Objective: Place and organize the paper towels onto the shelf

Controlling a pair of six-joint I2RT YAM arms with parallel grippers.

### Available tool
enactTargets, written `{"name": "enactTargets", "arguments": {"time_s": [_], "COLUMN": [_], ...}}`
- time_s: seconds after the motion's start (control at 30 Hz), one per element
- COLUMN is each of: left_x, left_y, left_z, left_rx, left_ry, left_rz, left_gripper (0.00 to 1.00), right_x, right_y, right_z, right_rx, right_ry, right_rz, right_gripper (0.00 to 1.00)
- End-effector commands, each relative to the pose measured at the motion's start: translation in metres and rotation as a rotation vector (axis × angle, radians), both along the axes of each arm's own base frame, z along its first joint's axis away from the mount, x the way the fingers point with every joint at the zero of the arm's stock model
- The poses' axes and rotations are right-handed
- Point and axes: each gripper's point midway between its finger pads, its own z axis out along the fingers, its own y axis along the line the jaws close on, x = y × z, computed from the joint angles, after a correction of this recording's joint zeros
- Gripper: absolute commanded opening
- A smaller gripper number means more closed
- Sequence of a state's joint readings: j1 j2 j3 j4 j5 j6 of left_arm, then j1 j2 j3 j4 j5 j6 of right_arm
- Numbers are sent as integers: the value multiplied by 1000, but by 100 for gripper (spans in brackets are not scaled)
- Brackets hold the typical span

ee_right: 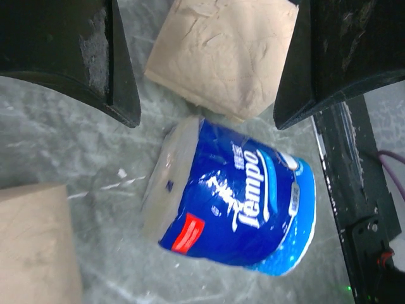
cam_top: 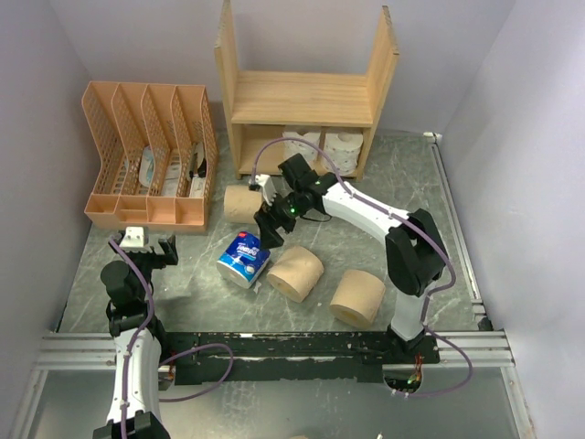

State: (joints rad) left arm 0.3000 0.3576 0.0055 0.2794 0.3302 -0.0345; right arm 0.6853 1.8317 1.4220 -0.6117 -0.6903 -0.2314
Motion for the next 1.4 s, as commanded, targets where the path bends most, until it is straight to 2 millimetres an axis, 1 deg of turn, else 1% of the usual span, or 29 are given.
{"name": "enactTargets", "arguments": {"time_s": [0.0,0.17,0.3,0.4,0.5,0.67,0.73,0.77,0.8,0.87,0.97,1.13,1.17,1.27,1.37], "left_x": [-7,-7,-7,-7,-7,-7,-7,-7,-7,-7,-7,-7,-7,-7,-7], "left_y": [-3,-3,-3,-3,-3,-3,-3,-4,-3,-4,-4,-4,-4,-3,-4], "left_z": [-33,-32,-32,-32,-33,-32,-33,-33,-33,-33,-33,-32,-33,-32,-33], "left_rx": [-20,-19,-20,-19,-19,-18,-19,-19,-19,-19,-19,-18,-19,-19,-20], "left_ry": [54,53,54,54,54,54,56,57,56,57,56,54,55,52,55], "left_rz": [-14,-15,-15,-16,-15,-15,-16,-16,-16,-17,-17,-17,-17,-16,-17], "left_gripper": [100,100,100,100,100,100,100,100,100,100,100,100,100,100,100], "right_x": [10,13,5,2,2,-2,-6,-9,-11,-15,-19,-19,-19,-17,-16], "right_y": [9,15,20,23,27,35,38,39,39,41,40,38,38,38,40], "right_z": [13,6,-5,-10,-12,-12,-6,-12,-14,-16,-21,-33,-33,-33,-26], "right_rx": [27,22,9,9,16,38,60,58,61,70,70,55,54,54,69], "right_ry": [-7,-7,26,30,28,75,91,123,143,175,198,200,193,187,174], "right_rz": [11,21,54,69,80,118,147,161,173,190,206,203,201,205,219], "right_gripper": [86,87,88,88,88,89,89,89,89,86,78,77,73,50,26]}}
